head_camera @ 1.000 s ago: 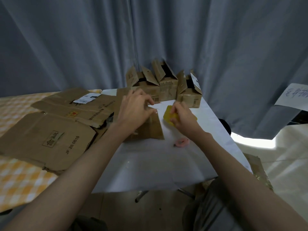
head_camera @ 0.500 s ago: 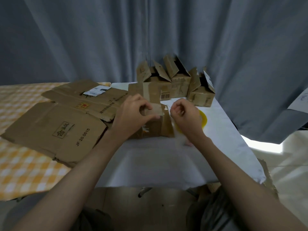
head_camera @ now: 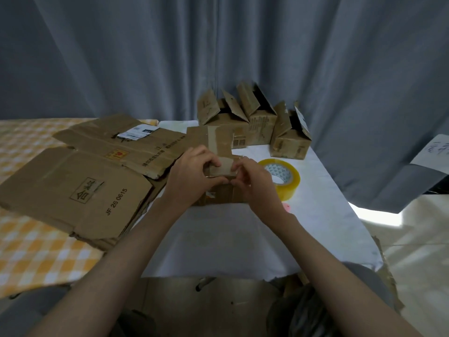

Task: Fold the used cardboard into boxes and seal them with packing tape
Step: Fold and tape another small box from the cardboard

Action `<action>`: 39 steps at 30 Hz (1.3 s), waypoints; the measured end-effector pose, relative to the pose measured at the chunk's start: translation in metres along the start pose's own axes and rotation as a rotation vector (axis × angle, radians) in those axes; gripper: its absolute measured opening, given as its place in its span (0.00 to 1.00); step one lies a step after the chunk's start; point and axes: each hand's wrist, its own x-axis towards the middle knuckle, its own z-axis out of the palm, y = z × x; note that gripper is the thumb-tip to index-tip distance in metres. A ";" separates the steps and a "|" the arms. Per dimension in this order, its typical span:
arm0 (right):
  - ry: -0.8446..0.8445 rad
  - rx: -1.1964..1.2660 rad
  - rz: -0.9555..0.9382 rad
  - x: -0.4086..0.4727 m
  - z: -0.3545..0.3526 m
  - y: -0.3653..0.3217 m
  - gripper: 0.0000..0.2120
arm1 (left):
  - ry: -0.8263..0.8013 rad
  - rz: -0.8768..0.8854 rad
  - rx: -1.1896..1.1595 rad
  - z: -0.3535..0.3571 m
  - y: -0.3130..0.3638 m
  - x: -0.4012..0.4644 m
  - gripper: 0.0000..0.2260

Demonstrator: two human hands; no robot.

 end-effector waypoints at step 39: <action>-0.065 -0.005 0.185 0.017 -0.012 -0.016 0.10 | 0.037 -0.448 -0.059 -0.023 -0.016 -0.028 0.14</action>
